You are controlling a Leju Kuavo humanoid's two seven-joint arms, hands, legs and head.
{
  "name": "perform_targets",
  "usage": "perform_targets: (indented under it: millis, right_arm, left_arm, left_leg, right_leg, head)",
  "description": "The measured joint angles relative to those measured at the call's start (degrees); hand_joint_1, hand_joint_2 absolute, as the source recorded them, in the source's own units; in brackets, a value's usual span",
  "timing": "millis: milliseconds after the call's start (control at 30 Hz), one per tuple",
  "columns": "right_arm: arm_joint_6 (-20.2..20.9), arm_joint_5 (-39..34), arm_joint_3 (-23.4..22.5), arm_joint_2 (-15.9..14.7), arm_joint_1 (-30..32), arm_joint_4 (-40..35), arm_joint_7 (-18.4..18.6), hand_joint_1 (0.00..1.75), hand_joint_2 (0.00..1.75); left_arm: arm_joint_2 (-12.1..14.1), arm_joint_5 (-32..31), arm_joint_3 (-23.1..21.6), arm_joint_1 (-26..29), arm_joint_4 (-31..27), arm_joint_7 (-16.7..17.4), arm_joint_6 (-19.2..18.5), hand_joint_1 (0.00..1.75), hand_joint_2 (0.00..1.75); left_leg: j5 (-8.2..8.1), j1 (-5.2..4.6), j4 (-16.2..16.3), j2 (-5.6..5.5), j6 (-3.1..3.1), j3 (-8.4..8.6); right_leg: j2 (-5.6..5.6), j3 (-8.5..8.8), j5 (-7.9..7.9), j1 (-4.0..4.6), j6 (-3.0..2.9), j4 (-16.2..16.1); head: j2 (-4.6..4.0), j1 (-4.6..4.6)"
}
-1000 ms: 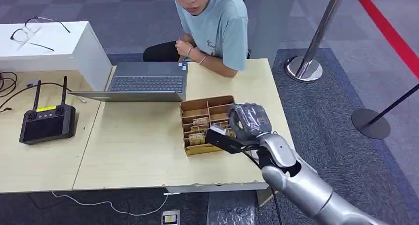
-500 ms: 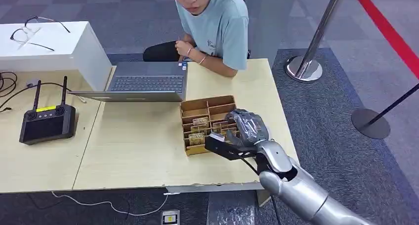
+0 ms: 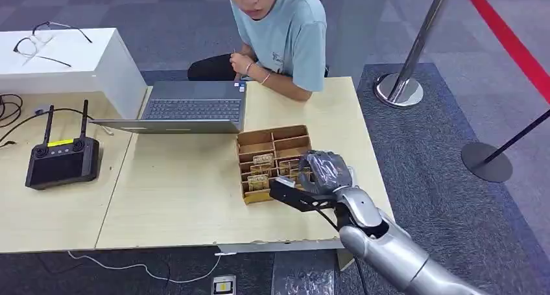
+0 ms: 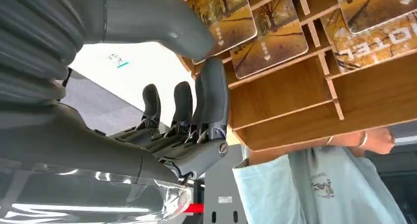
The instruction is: Pass the card to the sensor for recognition and then transmit it.
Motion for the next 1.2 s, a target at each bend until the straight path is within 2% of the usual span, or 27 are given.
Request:
perform_targets:
  millis: [67, 133, 200, 267, 600, 633, 767, 900, 933, 1033, 1067, 1200]
  right_arm:
    - [-0.1, -0.1, 0.0, 0.1, 0.0, 0.4, -0.2, 1.03, 1.75]
    - [-0.4, -0.2, 0.0, 0.2, 0.1, 0.8, -0.4, 0.87, 1.75]
    - [-0.6, -0.2, 0.0, 0.3, 0.1, 1.1, -0.5, 0.79, 1.75]
    - [-0.8, -0.2, 0.0, 0.4, 0.1, 1.5, -0.5, 0.89, 1.75]
    - [-1.5, -0.9, -0.1, 0.8, 0.2, 2.7, -0.5, 0.84, 1.75]
    - [-1.5, -1.0, -0.1, 0.8, 0.2, 2.7, -0.5, 0.79, 1.75]
    - [-1.6, -1.2, -0.1, 0.8, 0.2, 3.1, -0.6, 0.91, 1.75]
    - [-2.5, -2.2, -0.1, 0.9, 0.0, 3.9, -1.2, 0.94, 1.75]
    - [-2.8, -2.3, -0.1, 0.9, -0.2, 4.2, -1.4, 1.03, 1.75]
    - [-3.0, -2.6, -0.2, 1.1, -0.5, 4.7, -1.5, 1.01, 1.75]
    - [-3.0, -2.6, -0.2, 1.1, -0.6, 4.8, -1.6, 0.94, 1.75]
    - [-3.0, -2.7, -0.2, 1.2, -1.3, 5.4, -1.6, 0.94, 1.75]
  left_arm:
    - [0.0, 0.0, 0.0, 0.0, 0.0, 0.1, 0.0, 0.00, 1.75]
    - [0.0, -0.1, 0.0, 0.0, 0.0, 0.1, 0.0, 0.00, 1.75]
    - [0.0, -0.2, 0.0, 0.0, 0.0, 0.2, 0.0, 0.00, 1.75]
    - [0.0, -0.2, 0.0, 0.0, 0.0, 0.2, 0.0, 0.00, 1.75]
    - [0.0, -0.2, 0.0, 0.0, 0.0, 0.2, 0.0, 0.00, 1.75]
    - [0.0, -0.2, 0.0, 0.0, 0.0, 0.2, 0.0, 0.00, 1.75]
    - [0.0, -0.4, 0.0, 0.0, 0.0, 0.2, 0.0, 0.00, 1.75]
    - [0.0, -0.9, 0.0, 0.0, 0.0, 0.4, -0.2, 0.00, 1.75]
    - [0.0, -0.9, 0.0, 0.0, 0.0, 0.4, -0.2, 0.00, 1.75]
    - [0.0, -1.0, -0.1, 0.0, 0.0, 0.4, -0.2, 0.00, 1.75]
    - [0.0, -1.0, -0.1, 0.0, 0.0, 0.4, -0.2, 0.00, 1.75]
    - [0.0, -1.0, -0.1, 0.0, 0.0, 0.4, -0.2, 0.00, 1.75]
  left_leg:
    - [0.00, 0.00, 0.0, 0.00, 0.00, 0.00]
    - [0.00, 0.00, 0.0, 0.00, 0.00, 0.00]
    - [0.00, 0.00, 0.0, 0.00, 0.00, 0.00]
    - [0.00, 0.00, 0.0, 0.00, 0.00, -0.01]
    - [0.00, 0.00, 0.0, 0.00, 0.00, 0.00]
    - [0.00, 0.00, 0.0, 0.00, 0.00, 0.00]
    - [0.00, 0.00, 0.0, 0.00, 0.00, 0.00]
    - [0.00, 0.00, 0.0, 0.00, 0.00, 0.00]
    - [0.00, 0.00, 0.0, 0.00, 0.00, -0.01]
    - [0.00, 0.00, 0.0, 0.00, 0.00, 0.00]
    - [0.00, 0.00, 0.0, 0.00, 0.00, 0.00]
    - [0.00, 0.00, 0.0, 0.00, 0.00, 0.00]
  right_leg:
    - [0.00, 0.00, 0.00, 0.00, 0.00, 0.0]
    - [0.00, 0.00, 0.00, 0.00, 0.00, 0.0]
    - [0.00, 0.00, 0.00, 0.00, 0.00, 0.0]
    - [0.00, 0.00, 0.00, 0.00, 0.00, 0.0]
    - [0.00, 0.00, 0.00, 0.00, 0.00, 0.0]
    - [0.00, 0.00, 0.00, 0.00, 0.00, 0.0]
    - [0.00, 0.00, 0.00, 0.00, 0.00, 0.0]
    - [0.00, 0.01, 0.00, 0.00, 0.00, 0.0]
    - [0.00, 0.01, 0.00, 0.00, 0.00, 0.0]
    - [0.00, 0.01, 0.00, 0.00, 0.00, 0.0]
    - [0.00, 0.01, 0.00, 0.00, 0.00, 0.0]
    - [0.00, 0.01, 0.00, 0.00, 0.00, 0.0]
  head:
    - [0.00, 0.00]
    - [0.00, 0.02]
    - [0.00, 0.02]
    - [0.00, 0.02]
    - [-0.02, 0.02]
    - [0.00, 0.00]
    - [0.00, 0.02]
    - [0.00, 0.02]
    - [0.00, 0.02]
    - [0.00, 0.02]
    - [0.00, 0.00]
    - [-0.02, 0.00]
